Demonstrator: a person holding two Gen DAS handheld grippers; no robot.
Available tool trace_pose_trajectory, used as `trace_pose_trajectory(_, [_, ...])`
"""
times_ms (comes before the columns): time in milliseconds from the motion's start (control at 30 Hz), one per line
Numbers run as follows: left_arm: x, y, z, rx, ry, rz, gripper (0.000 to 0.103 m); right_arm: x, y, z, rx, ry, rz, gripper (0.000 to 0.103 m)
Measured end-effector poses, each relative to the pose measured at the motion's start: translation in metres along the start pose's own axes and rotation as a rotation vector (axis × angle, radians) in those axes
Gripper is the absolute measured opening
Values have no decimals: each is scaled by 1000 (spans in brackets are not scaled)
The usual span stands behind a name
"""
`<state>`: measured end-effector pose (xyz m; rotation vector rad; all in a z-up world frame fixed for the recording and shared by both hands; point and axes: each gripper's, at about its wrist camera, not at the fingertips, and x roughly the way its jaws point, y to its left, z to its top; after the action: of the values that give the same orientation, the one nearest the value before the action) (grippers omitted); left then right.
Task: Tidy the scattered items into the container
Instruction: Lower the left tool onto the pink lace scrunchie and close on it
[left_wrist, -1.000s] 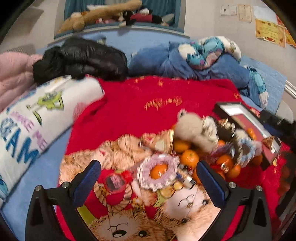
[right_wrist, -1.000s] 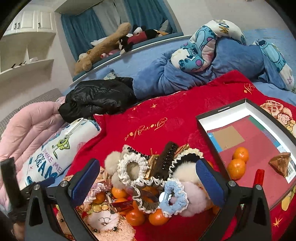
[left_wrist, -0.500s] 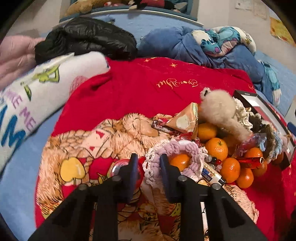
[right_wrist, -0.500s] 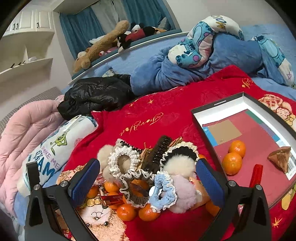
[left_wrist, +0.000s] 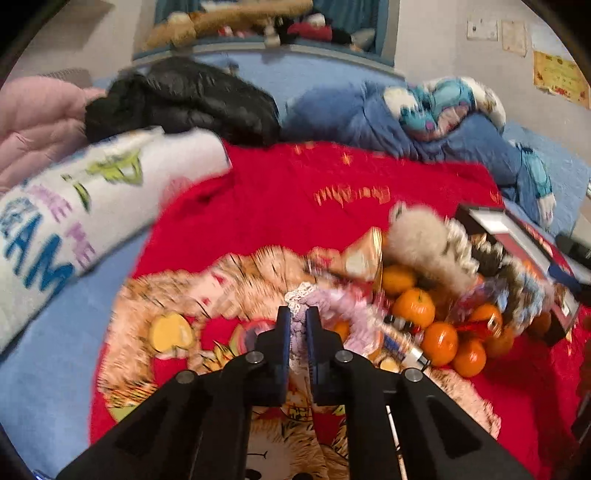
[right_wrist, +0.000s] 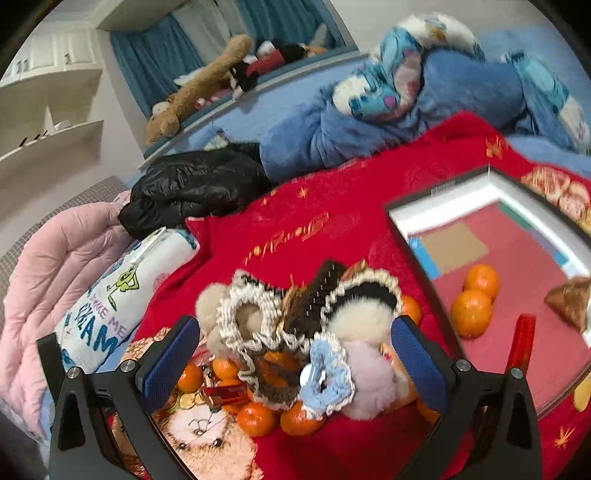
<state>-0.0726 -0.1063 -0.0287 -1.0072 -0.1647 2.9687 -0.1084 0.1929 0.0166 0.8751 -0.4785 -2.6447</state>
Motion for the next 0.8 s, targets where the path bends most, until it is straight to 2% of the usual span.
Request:
trace_pose_trajectory(100, [-23,1,4,-33,-58,-16,9,2,2,-2,-13,12,6,103])
trace_pose_trajectory(167, [-30,-3,5,-13,-77,-1,9,4,5,-3,-15,21,29,103])
trace_pose_trajectory(267, [-31,-7,7,15,-76,8,9,10,9,-7,-8,48,53,103])
trace_pose_trajectory(367, [-31,-10,5,18,-75,14,9,18,10,-11,11,66,36,90])
trace_pose_trajectory(433, [-32,-12,2,23,-75,3,9,21,12,-12,1,73,29,89])
trace_pose_trajectory(500, [-28,-19,4,44,-66,2,9,23,14,-12,-9,80,59,88])
trace_pose_trajectory(600, [-28,-28,3,66,-45,31,9,21,17,-11,-27,85,85,83])
trace_pose_trajectory(800, [-28,-36,1,78,-51,18,9,19,19,-10,-32,105,132,82])
